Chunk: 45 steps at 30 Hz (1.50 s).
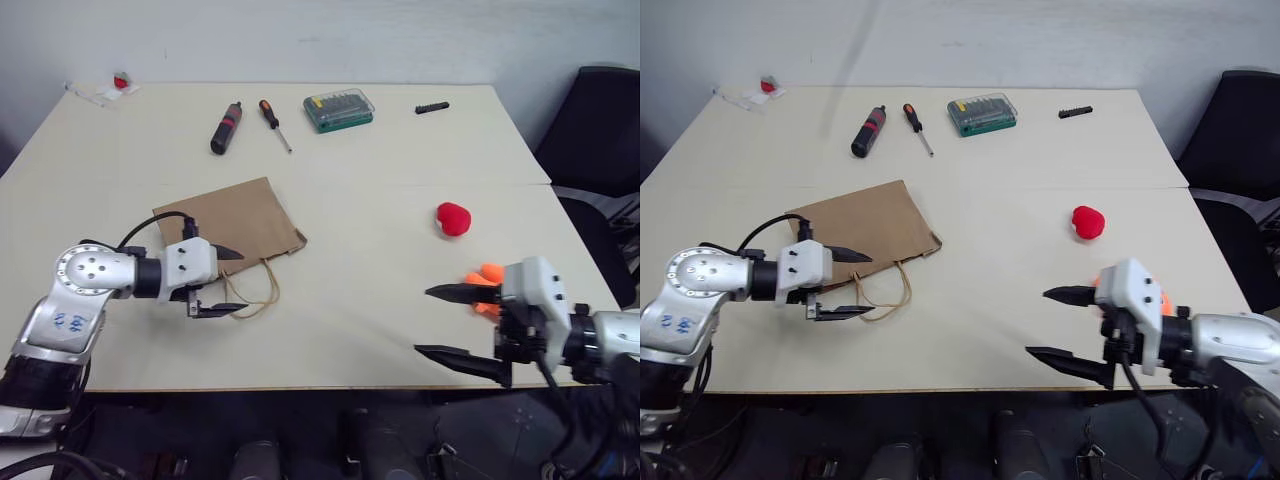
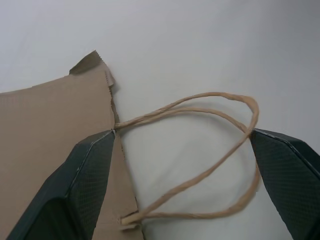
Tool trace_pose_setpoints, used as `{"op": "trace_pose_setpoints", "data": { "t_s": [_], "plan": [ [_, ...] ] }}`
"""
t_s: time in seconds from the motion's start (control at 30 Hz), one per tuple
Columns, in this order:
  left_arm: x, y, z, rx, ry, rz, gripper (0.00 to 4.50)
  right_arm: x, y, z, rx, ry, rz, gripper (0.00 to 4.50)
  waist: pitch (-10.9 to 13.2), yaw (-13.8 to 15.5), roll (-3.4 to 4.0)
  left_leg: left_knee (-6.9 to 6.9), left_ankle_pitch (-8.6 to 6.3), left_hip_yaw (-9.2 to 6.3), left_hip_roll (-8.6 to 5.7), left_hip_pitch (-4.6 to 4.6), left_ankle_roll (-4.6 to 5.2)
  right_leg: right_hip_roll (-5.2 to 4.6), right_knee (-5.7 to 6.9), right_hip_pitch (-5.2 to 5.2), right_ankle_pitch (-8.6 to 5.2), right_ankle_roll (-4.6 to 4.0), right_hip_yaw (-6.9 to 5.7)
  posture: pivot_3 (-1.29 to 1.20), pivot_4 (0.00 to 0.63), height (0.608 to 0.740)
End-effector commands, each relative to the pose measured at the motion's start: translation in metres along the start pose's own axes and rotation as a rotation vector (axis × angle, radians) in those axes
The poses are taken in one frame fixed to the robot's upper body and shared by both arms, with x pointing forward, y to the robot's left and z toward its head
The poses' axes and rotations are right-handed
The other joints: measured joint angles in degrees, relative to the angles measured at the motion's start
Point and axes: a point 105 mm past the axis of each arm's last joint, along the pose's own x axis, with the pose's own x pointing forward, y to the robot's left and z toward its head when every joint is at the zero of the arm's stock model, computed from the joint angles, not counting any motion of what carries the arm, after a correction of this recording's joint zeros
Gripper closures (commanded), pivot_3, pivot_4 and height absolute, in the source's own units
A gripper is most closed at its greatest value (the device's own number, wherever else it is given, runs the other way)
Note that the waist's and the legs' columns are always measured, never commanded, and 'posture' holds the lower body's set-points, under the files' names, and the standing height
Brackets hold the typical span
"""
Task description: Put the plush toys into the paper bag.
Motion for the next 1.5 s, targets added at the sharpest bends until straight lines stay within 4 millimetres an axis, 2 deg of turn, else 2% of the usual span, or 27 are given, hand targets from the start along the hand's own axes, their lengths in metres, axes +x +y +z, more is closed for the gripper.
{"op": "trace_pose_setpoints", "data": {
  "t_s": [0.03, 0.17, 0.4, 0.43, 0.5, 0.57, 0.6, 0.63, 0.73, 0.83, 0.93, 1.1, 1.13, 1.33, 1.4, 1.5],
  "plan": [
    [0.006, 0.001, 0.001, 0.056, 0.000, -0.047, 0.21, 0.007, -0.002, 0.006, -0.041, -0.022, -0.001, 0.00, 0.00, 0.00, 0.00, 0.05, -0.01, 0.00, 0.00, 0.00, 0.02, 0.00, 0.05, 0.00, 0.00, 0.00, 0.00, 0.00, 0.150, 0.740],
    [0.013, -0.003, -0.005, 0.085, 0.019, -0.092, 1.22, 0.010, -0.004, 0.006, -0.048, -0.026, -0.005, 0.00, 0.00, 0.02, 0.00, 0.15, -0.05, -0.01, 0.04, -0.03, 0.08, -0.01, 0.08, 0.00, 0.00, 0.00, 0.00, 0.00, 0.150, 0.740],
    [0.020, 0.008, -0.003, 0.064, -0.017, -0.086, 3.48, 0.010, -0.004, 0.003, -0.037, -0.032, -0.025, 0.00, -0.01, 0.13, -0.01, 0.26, -0.08, -0.02, 0.02, -0.06, 0.13, -0.06, 0.16, 0.01, 0.00, 0.01, -0.01, 0.00, 0.150, 0.740],
    [0.021, 0.009, 0.000, 0.048, -0.036, -0.087, 3.79, 0.010, -0.003, 0.002, -0.036, -0.032, -0.026, 0.00, -0.01, 0.10, -0.01, 0.27, -0.09, -0.02, 0.02, -0.06, 0.14, -0.05, 0.16, 0.01, 0.00, 0.01, -0.02, 0.00, 0.150, 0.740],
    [0.023, 0.016, 0.023, -0.020, -0.176, -0.072, 4.47, 0.011, -0.004, 0.000, -0.022, -0.046, -0.038, 0.00, -0.01, 0.08, -0.01, 0.27, -0.10, 0.00, 0.02, -0.06, 0.16, -0.06, 0.16, 0.01, 0.00, 0.02, 0.00, 0.00, 0.150, 0.740],
    [0.018, 0.027, 0.063, -0.177, -0.403, -0.068, 4.47, 0.014, -0.007, 0.000, 0.000, -0.073, -0.056, 0.00, -0.01, 0.11, -0.02, 0.30, -0.10, 0.00, 0.02, -0.07, 0.17, -0.06, 0.19, 0.01, 0.00, 0.03, 0.00, 0.00, 0.150, 0.740],
    [0.015, 0.031, 0.076, -0.229, -0.471, -0.075, 4.47, 0.015, -0.010, 0.000, 0.008, -0.087, -0.065, 0.00, 0.01, 0.13, -0.04, 0.34, -0.10, -0.03, 0.03, -0.13, 0.17, -0.06, 0.22, 0.01, 0.00, 0.04, -0.03, 0.00, 0.150, 0.740],
    [0.012, 0.034, 0.087, -0.272, -0.518, -0.084, 4.47, 0.018, -0.012, 0.001, 0.013, -0.101, -0.073, 0.00, 0.03, 0.09, -0.08, 0.37, -0.10, -0.05, 0.03, -0.14, 0.17, -0.08, 0.22, 0.01, 0.01, 0.05, -0.04, 0.00, 0.150, 0.740],
    [0.004, 0.037, 0.103, -0.362, -0.583, -0.118, 4.50, 0.027, -0.018, 0.002, 0.031, -0.132, -0.081, 0.58, 0.00, -0.20, -0.04, 0.42, -0.10, -0.07, 0.03, -0.11, 0.16, -0.08, 0.30, 0.00, 0.01, 0.06, -0.02, 0.00, 0.150, 0.740],
    [-0.001, 0.037, 0.113, -0.424, -0.628, -0.155, 4.50, 0.045, -0.027, 0.003, 0.031, -0.169, -0.079, 1.64, -0.02, -0.68, 0.01, 0.33, -0.09, 0.00, 0.03, 0.03, 0.09, -0.03, 0.36, 0.01, -0.04, 0.06, 0.07, 0.00, 0.150, 0.740],
    [0.002, 0.032, 0.119, -0.411, -0.628, -0.183, 4.50, 0.071, -0.040, 0.006, 0.022, -0.199, -0.093, 2.71, 0.01, -0.64, 0.05, 0.35, -0.05, -0.02, 0.05, 0.04, 0.01, 0.00, 0.40, -0.01, -0.06, 0.03, 0.04, 0.00, 0.150, 0.740],
    [0.008, 0.029, 0.126, -0.403, -0.639, -0.184, 4.50, 0.110, -0.050, 0.014, 0.013, -0.230, -0.043, 4.30, 0.02, -0.41, 0.06, 0.35, -0.05, -0.01, 0.04, 0.00, 0.01, -0.01, 0.39, -0.05, -0.06, 0.02, 0.03, 0.00, 0.150, 0.740],
    [0.008, 0.029, 0.126, -0.409, -0.641, -0.179, 4.50, 0.119, -0.050, 0.013, 0.016, -0.225, -0.025, 4.45, 0.02, -0.41, 0.06, 0.34, -0.05, -0.02, 0.04, 0.00, 0.01, -0.02, 0.39, -0.05, -0.06, 0.01, 0.01, 0.00, 0.150, 0.740],
    [0.006, 0.030, 0.121, -0.422, -0.630, -0.157, 4.50, 0.174, -0.047, 0.000, -0.016, -0.127, 0.079, 4.45, 0.02, -0.67, 0.07, 0.36, -0.05, -0.01, 0.04, 0.00, 0.01, -0.06, 0.42, -0.06, -0.07, 0.00, -0.02, 0.00, 0.150, 0.740],
    [0.005, 0.031, 0.121, -0.422, -0.637, -0.140, 4.50, 0.195, -0.047, -0.012, -0.083, -0.043, 0.093, 4.45, 0.02, -1.16, 0.07, 0.35, -0.05, -0.02, 0.05, -0.01, 0.01, -0.06, 0.42, -0.07, -0.08, -0.02, -0.04, 0.00, 0.150, 0.740],
    [0.001, 0.039, 0.126, -0.431, -0.680, -0.086, 4.50, 0.209, -0.042, -0.028, -0.232, 0.058, 0.154, 4.45, 0.03, -1.57, 0.09, 0.34, -0.05, -0.05, 0.05, -0.03, 0.01, -0.07, 0.51, -0.07, -0.08, -0.02, -0.07, 0.00, 0.150, 0.740]
  ]
}}
